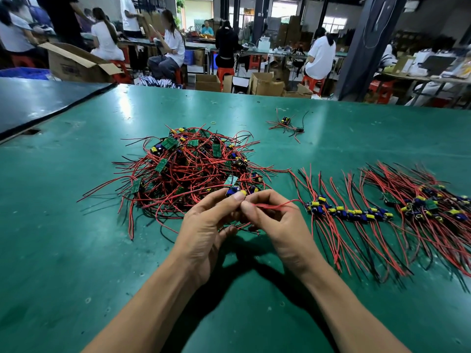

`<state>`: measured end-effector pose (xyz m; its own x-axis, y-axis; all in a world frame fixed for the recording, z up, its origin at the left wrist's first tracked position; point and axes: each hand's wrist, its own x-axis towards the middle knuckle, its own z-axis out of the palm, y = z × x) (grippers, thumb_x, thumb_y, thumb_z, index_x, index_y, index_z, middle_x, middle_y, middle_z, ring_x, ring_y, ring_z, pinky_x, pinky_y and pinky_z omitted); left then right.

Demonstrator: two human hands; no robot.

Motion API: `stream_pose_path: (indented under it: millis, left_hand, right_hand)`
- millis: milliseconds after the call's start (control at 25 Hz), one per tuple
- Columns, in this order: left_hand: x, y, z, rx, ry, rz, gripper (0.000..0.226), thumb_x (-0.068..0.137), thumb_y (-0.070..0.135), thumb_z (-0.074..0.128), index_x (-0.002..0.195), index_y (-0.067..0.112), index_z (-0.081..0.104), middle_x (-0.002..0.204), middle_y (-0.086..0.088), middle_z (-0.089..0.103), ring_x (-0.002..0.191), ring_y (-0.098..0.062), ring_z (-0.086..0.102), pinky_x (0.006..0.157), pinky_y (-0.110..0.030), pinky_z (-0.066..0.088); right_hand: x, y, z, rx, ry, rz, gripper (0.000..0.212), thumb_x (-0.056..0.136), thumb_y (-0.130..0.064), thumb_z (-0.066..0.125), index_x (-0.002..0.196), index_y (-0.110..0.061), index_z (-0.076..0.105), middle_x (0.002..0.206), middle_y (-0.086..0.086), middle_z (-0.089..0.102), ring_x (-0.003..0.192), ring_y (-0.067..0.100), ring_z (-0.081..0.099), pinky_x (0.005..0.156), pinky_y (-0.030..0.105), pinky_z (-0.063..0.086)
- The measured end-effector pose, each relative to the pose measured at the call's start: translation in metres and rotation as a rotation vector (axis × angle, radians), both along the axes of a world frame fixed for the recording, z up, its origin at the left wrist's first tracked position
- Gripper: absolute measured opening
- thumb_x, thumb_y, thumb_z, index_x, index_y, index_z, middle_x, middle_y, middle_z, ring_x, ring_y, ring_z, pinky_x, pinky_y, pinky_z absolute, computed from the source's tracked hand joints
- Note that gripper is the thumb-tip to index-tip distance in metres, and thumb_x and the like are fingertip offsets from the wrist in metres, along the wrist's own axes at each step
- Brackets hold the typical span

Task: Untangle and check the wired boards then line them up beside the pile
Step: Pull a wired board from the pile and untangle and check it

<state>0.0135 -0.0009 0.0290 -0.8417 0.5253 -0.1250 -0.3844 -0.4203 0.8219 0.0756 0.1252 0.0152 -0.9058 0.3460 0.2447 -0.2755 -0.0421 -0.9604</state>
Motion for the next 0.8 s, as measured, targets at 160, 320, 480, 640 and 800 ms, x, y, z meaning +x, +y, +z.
stream_pose_path:
  millis: [160, 320, 480, 640, 800]
  left_hand:
    - [0.003, 0.002, 0.002, 0.017, -0.014, 0.003, 0.016, 0.059, 0.015, 0.078, 0.074, 0.016, 0.076, 0.077, -0.002, 0.073, 0.058, -0.009, 0.063, 0.051, -0.017, 0.048]
    - [0.007, 0.002, 0.001, 0.011, 0.054, -0.041, 0.022, 0.061, 0.011, 0.077, 0.083, 0.017, 0.077, 0.086, -0.006, 0.075, 0.07, -0.014, 0.069, 0.055, -0.019, 0.05]
    - [0.007, 0.002, -0.003, 0.035, 0.104, -0.085, 0.034, 0.066, 0.004, 0.074, 0.098, 0.016, 0.075, 0.099, -0.01, 0.075, 0.079, -0.018, 0.069, 0.058, -0.023, 0.052]
    - [0.006, 0.005, -0.006, 0.036, 0.071, -0.154, 0.025, 0.077, 0.007, 0.066, 0.101, 0.01, 0.075, 0.095, -0.013, 0.074, 0.069, -0.019, 0.069, 0.056, -0.025, 0.055]
    - [0.003, 0.006, -0.007, -0.07, 0.011, -0.216, 0.036, 0.082, 0.038, 0.064, 0.102, 0.008, 0.071, 0.078, -0.011, 0.069, 0.057, -0.019, 0.064, 0.056, -0.029, 0.056]
  right_hand:
    - [-0.001, 0.0, 0.006, -0.164, -0.02, -0.033, 0.007, 0.083, -0.033, 0.075, 0.081, -0.027, 0.075, 0.081, 0.001, 0.074, 0.068, 0.011, 0.067, 0.063, 0.021, 0.053]
    - [-0.003, 0.0, 0.01, -0.385, -0.073, -0.061, 0.011, 0.076, -0.029, 0.07, 0.081, -0.02, 0.072, 0.076, 0.004, 0.074, 0.058, 0.013, 0.067, 0.055, 0.024, 0.055]
    - [-0.004, 0.005, 0.013, -0.462, -0.111, -0.054, 0.012, 0.077, -0.026, 0.069, 0.08, -0.017, 0.075, 0.079, 0.005, 0.074, 0.063, 0.014, 0.066, 0.058, 0.026, 0.057]
    - [0.0, 0.011, 0.016, -0.583, -0.15, 0.08, 0.014, 0.079, -0.024, 0.067, 0.077, -0.014, 0.076, 0.069, 0.004, 0.068, 0.055, 0.012, 0.062, 0.05, 0.026, 0.054]
    - [0.002, 0.012, 0.012, -0.465, -0.213, 0.179, 0.014, 0.084, -0.026, 0.07, 0.087, -0.013, 0.072, 0.077, 0.012, 0.065, 0.056, 0.022, 0.059, 0.054, 0.032, 0.051]
